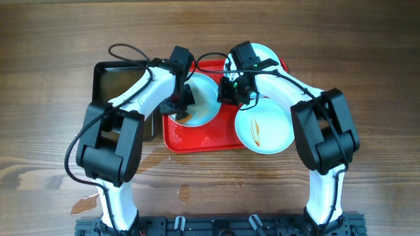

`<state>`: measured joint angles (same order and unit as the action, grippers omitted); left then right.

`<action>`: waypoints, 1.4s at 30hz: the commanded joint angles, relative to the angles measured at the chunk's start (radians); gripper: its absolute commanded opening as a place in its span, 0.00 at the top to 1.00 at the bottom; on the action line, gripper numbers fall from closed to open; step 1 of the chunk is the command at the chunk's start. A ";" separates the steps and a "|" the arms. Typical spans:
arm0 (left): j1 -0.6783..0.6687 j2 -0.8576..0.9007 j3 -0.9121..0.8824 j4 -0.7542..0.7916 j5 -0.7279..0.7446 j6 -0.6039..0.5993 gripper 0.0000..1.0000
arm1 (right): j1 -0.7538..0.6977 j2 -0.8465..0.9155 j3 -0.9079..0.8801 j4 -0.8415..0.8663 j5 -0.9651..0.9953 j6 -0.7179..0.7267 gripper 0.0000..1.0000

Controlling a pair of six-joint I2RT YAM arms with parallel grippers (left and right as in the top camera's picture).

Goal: Clean dirty plates on tray and stack at the side
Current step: 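Scrub the plate surface with the sponge in the left gripper, then carry the plate with the right gripper to the table right of the tray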

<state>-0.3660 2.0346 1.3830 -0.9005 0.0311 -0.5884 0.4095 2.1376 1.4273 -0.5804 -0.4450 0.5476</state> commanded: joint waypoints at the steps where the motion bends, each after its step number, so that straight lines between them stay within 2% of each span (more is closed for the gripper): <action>1: -0.008 0.028 -0.035 -0.017 0.422 0.128 0.96 | 0.006 0.016 -0.010 0.006 -0.025 0.005 0.96; 2: -0.008 0.028 -0.035 0.028 0.523 0.163 0.96 | 0.006 0.016 -0.010 0.006 -0.025 0.005 0.96; 3: -0.008 0.028 -0.035 0.077 0.532 0.166 0.96 | 0.006 0.016 -0.010 0.004 -0.025 0.006 0.96; 5: -0.005 0.028 -0.035 0.233 0.426 0.155 0.96 | 0.006 0.016 -0.010 0.004 -0.024 0.005 0.96; 7: -0.004 0.028 -0.035 0.328 0.255 0.093 0.96 | 0.006 0.016 -0.010 0.004 -0.024 0.006 0.96; 10: -0.004 0.028 -0.035 0.412 -0.159 -0.006 0.96 | 0.006 0.016 -0.010 0.003 -0.024 0.005 0.96; 11: -0.004 0.028 -0.035 0.385 -0.238 -0.034 0.96 | 0.006 0.016 -0.010 0.003 -0.024 0.005 0.96; 13: -0.004 0.028 -0.035 0.309 -0.286 -0.049 0.96 | 0.006 0.016 -0.010 0.003 -0.024 0.005 0.96; 15: -0.004 0.026 -0.034 0.211 -0.204 -0.043 0.96 | 0.006 0.016 -0.010 0.003 -0.024 0.005 0.96; 18: 0.004 -0.024 -0.027 0.135 0.070 0.081 0.96 | 0.006 0.016 -0.010 0.004 0.000 0.013 0.95; 24: 0.086 -0.299 0.079 -0.017 0.281 0.138 0.96 | 0.006 0.014 -0.012 0.004 0.010 0.004 0.95; 28: 0.203 -0.453 0.084 -0.069 0.285 0.168 0.96 | 0.005 -0.074 -0.010 0.006 -0.002 -0.006 0.96; 32: 0.293 -0.450 0.083 -0.091 0.264 0.171 0.96 | 0.006 -0.264 -0.010 -0.045 0.153 -0.019 0.96; 34: 0.318 -0.431 0.083 -0.084 0.264 0.171 0.96 | 0.011 -0.380 -0.010 -0.103 0.327 -0.024 0.96; 37: 0.319 -0.428 0.079 -0.080 0.250 0.170 0.96 | 0.048 -0.464 -0.010 -0.169 0.578 -0.033 0.96; 42: 0.319 -0.428 0.079 -0.073 0.229 0.169 0.96 | 0.174 -0.484 -0.010 -0.277 0.931 -0.048 0.96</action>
<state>-0.0505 1.5993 1.4624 -0.9836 0.2745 -0.4454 0.5243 1.6646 1.4094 -0.8330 0.2356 0.5137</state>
